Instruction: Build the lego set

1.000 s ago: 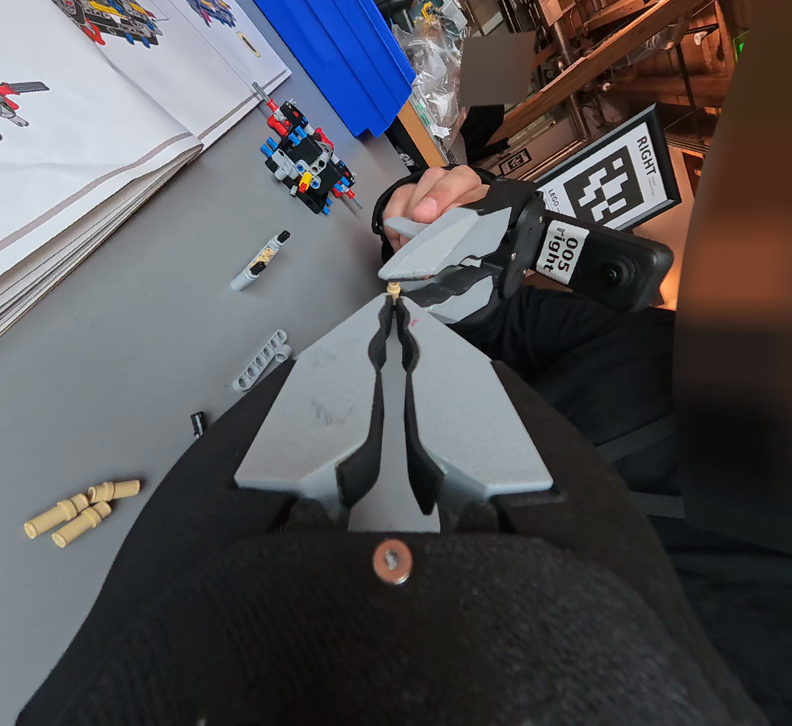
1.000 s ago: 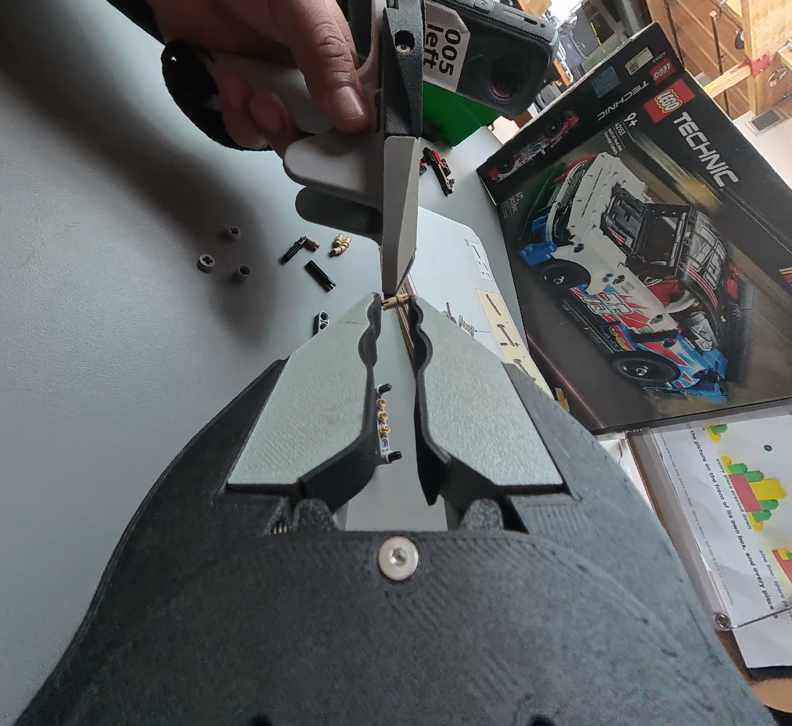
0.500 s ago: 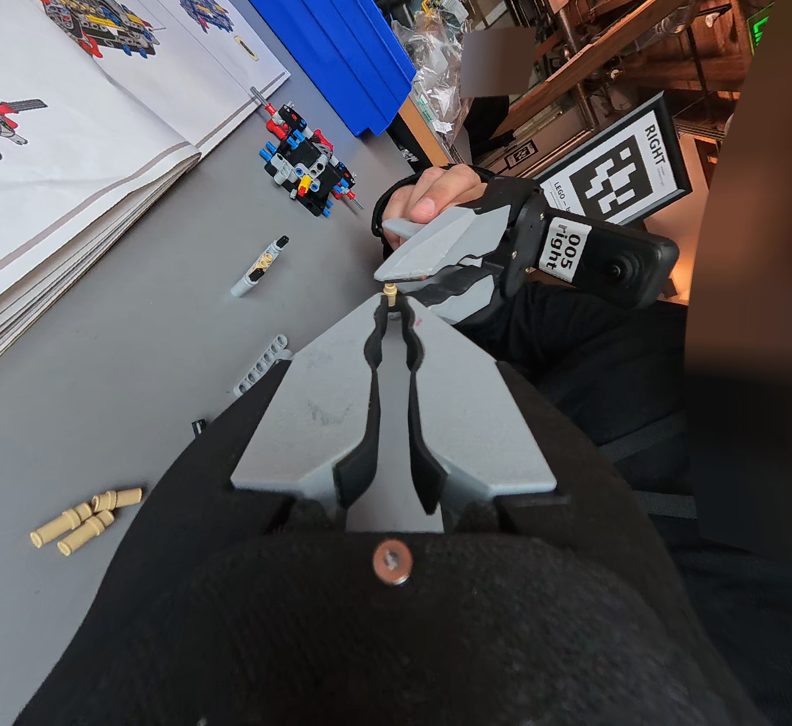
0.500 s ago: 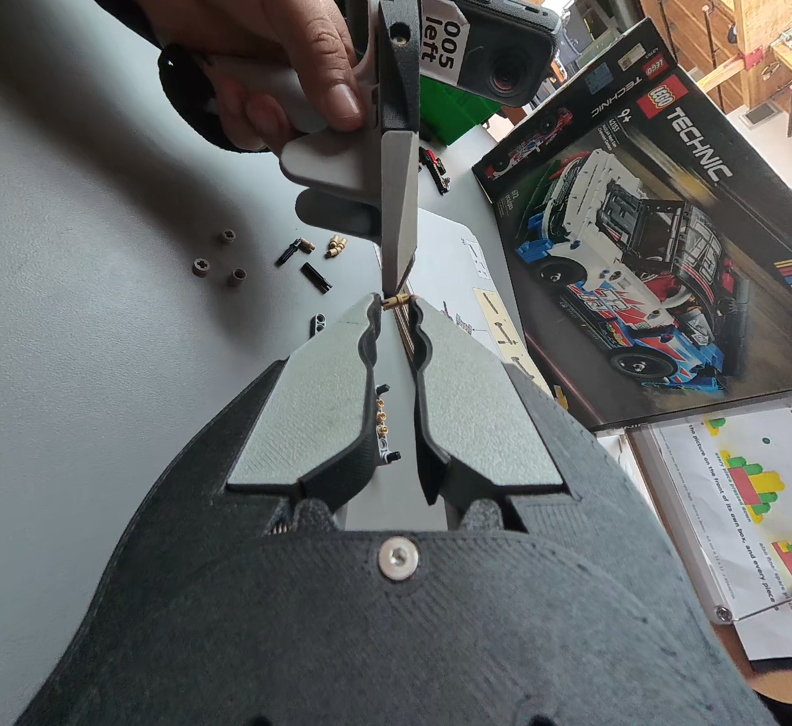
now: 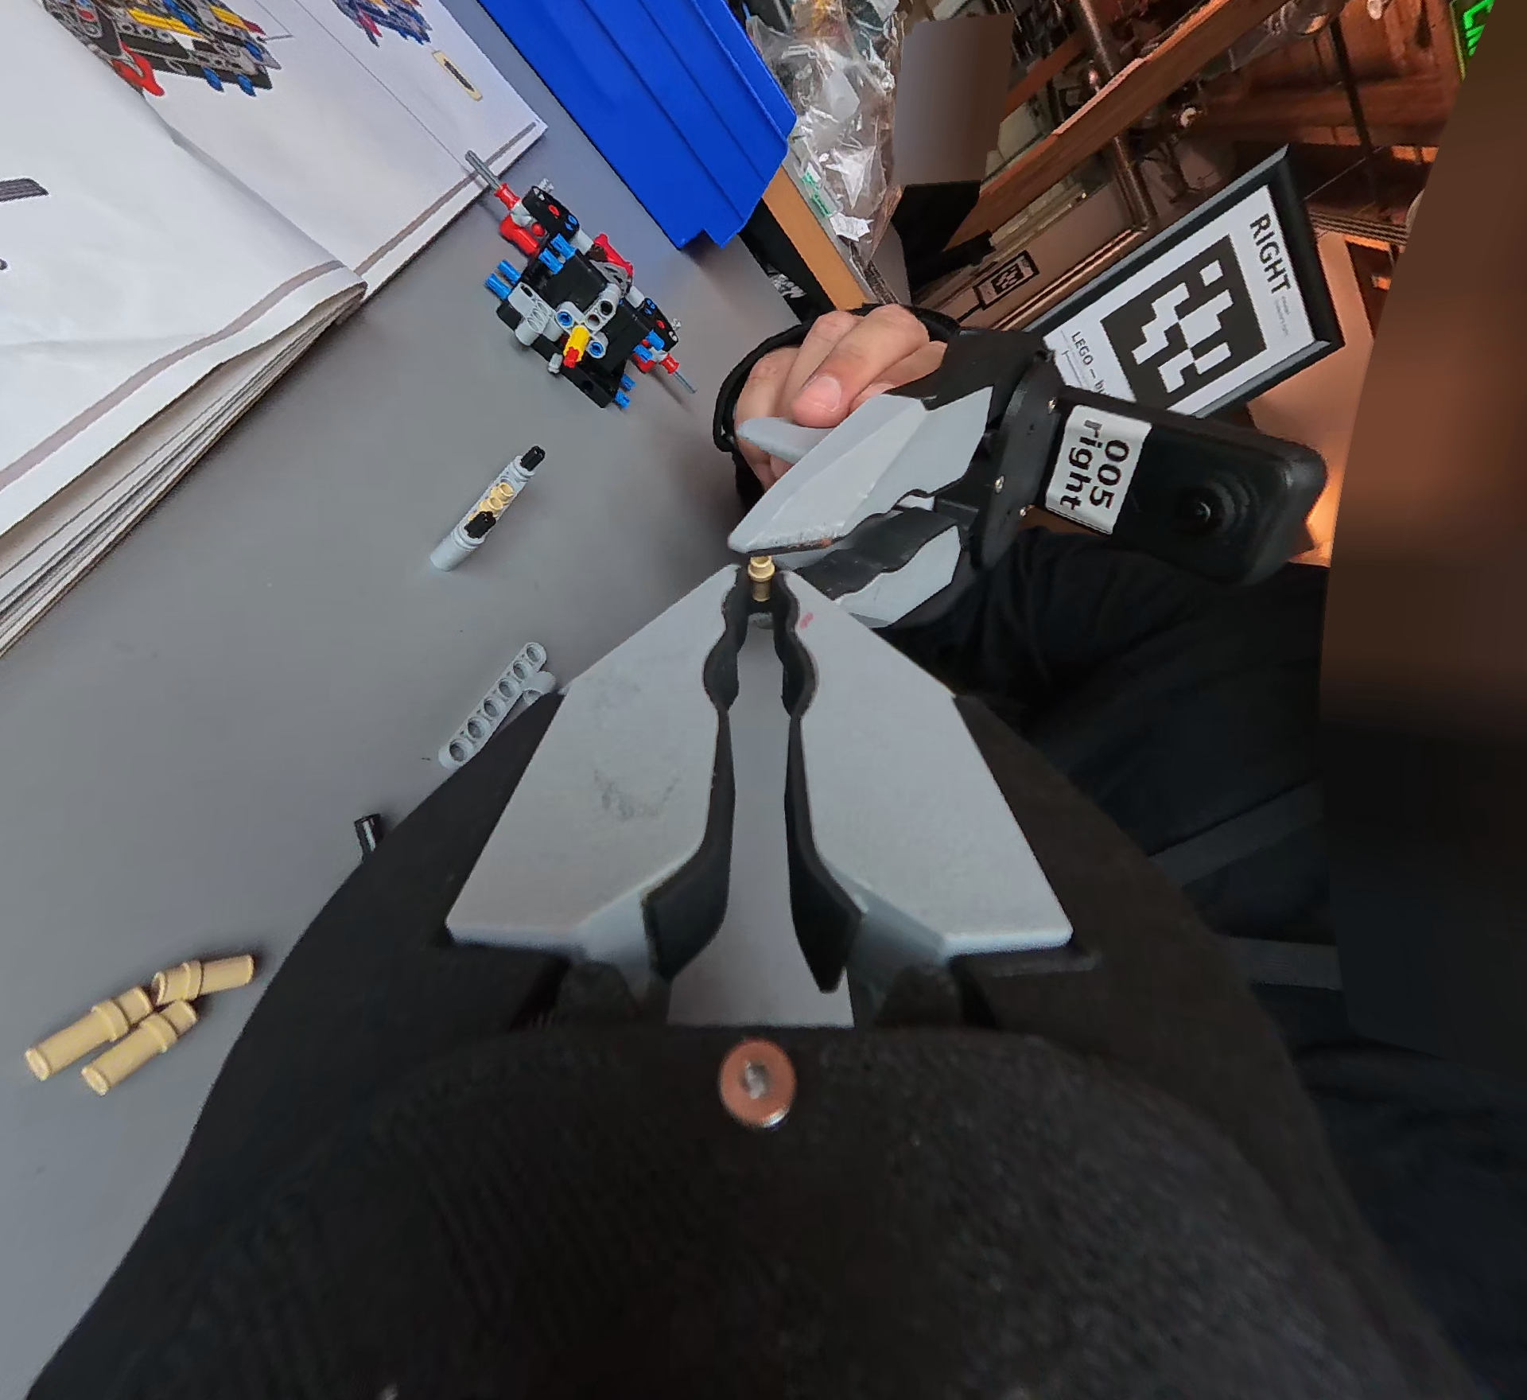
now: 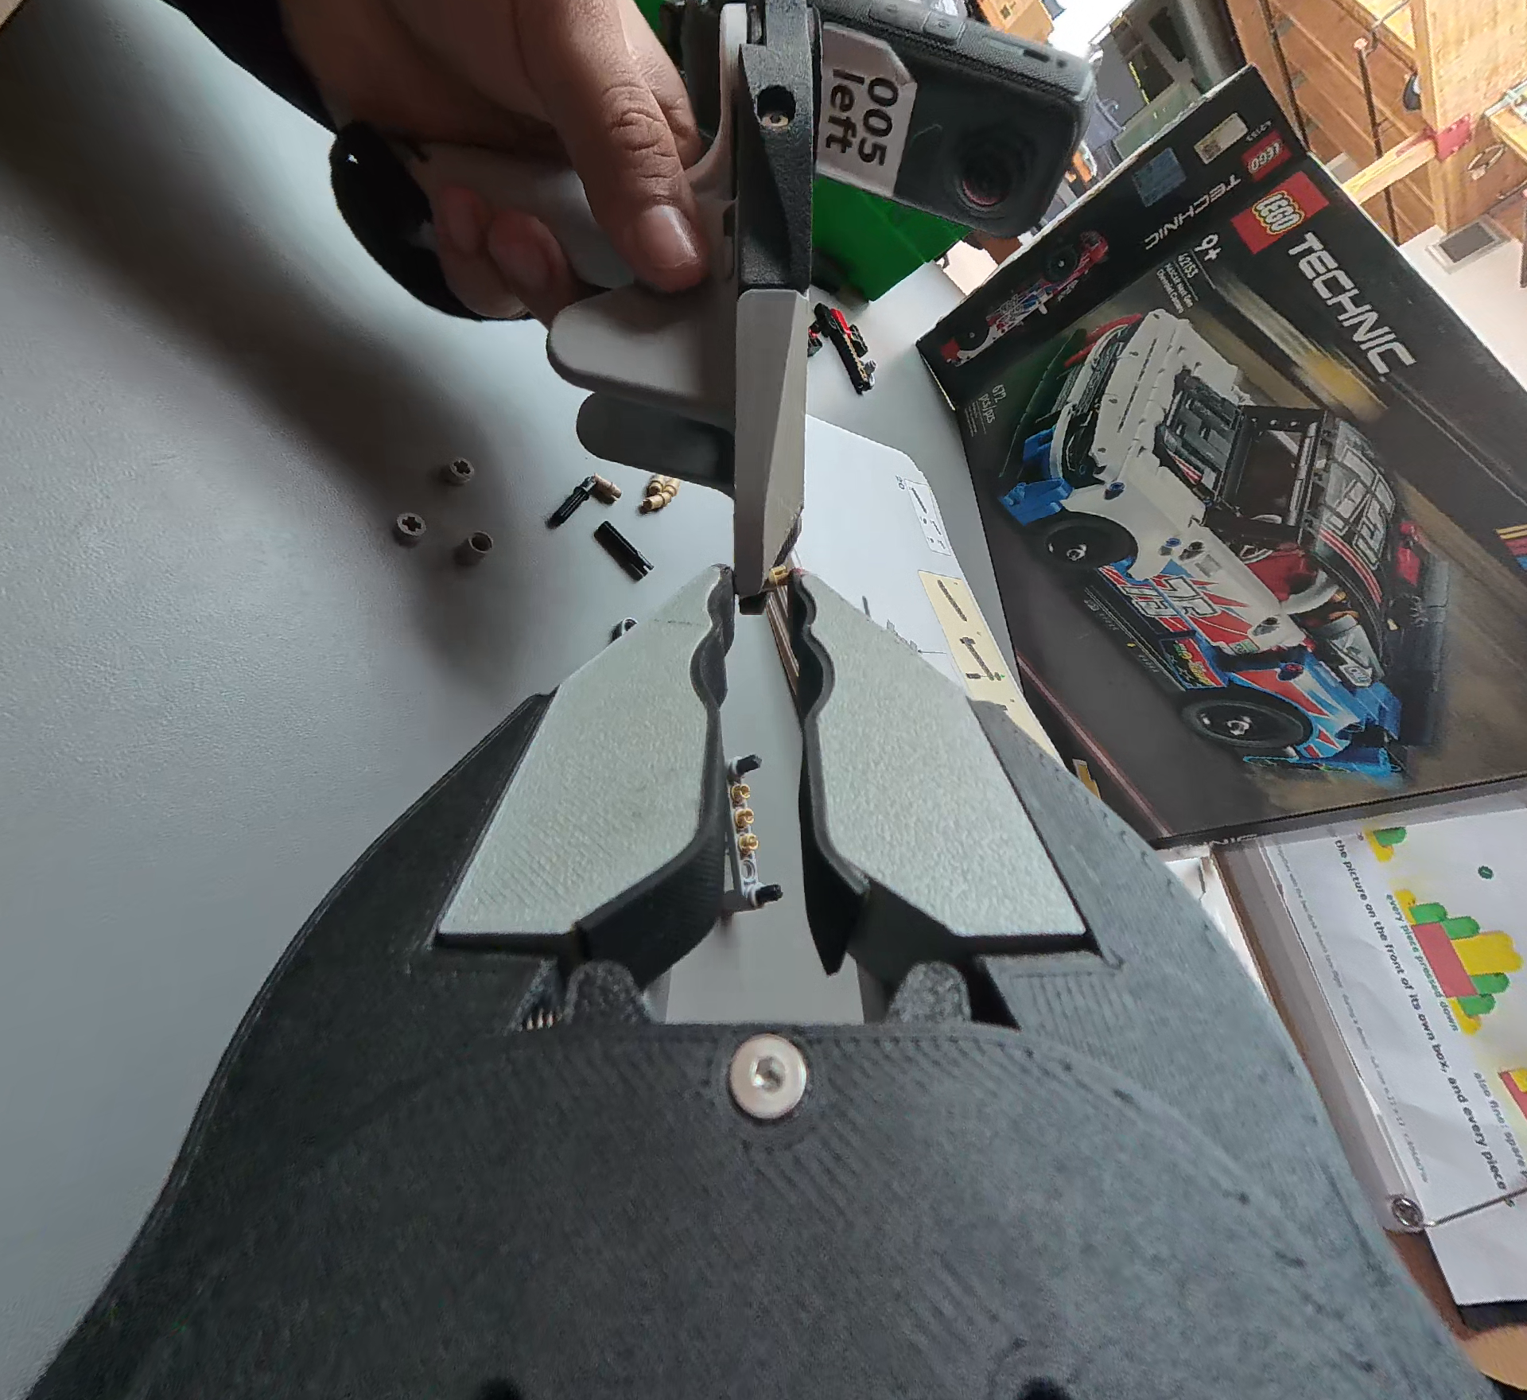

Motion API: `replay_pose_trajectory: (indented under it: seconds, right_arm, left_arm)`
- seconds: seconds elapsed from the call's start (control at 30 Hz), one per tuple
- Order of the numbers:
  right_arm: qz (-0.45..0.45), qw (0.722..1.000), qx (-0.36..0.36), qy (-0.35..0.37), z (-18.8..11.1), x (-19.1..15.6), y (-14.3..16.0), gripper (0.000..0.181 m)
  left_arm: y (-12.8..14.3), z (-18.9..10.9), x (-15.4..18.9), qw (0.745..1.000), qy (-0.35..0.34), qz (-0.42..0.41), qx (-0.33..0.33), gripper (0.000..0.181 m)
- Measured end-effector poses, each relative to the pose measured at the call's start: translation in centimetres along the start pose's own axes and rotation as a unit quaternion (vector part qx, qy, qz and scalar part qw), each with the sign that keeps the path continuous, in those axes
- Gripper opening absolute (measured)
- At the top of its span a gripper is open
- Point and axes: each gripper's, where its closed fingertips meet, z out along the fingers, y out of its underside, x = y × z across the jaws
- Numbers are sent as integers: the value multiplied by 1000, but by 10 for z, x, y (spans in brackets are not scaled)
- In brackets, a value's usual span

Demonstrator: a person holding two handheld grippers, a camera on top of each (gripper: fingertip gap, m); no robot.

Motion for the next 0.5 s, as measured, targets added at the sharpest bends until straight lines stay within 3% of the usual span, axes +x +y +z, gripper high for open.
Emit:
replay_pose_trajectory:
  seconds: [0.3, 0.5]
  right_arm:
    - [4, 1000, -5, -22, 1, -6, 4, 9]
    - [121, 987, 43, -95, -7, -4, 0, 12]
  left_arm:
    - [5, -4, -7, 996, -58, 57, -40, 2]
    - [6, -4, -1, 977, -89, 179, -67, 2]
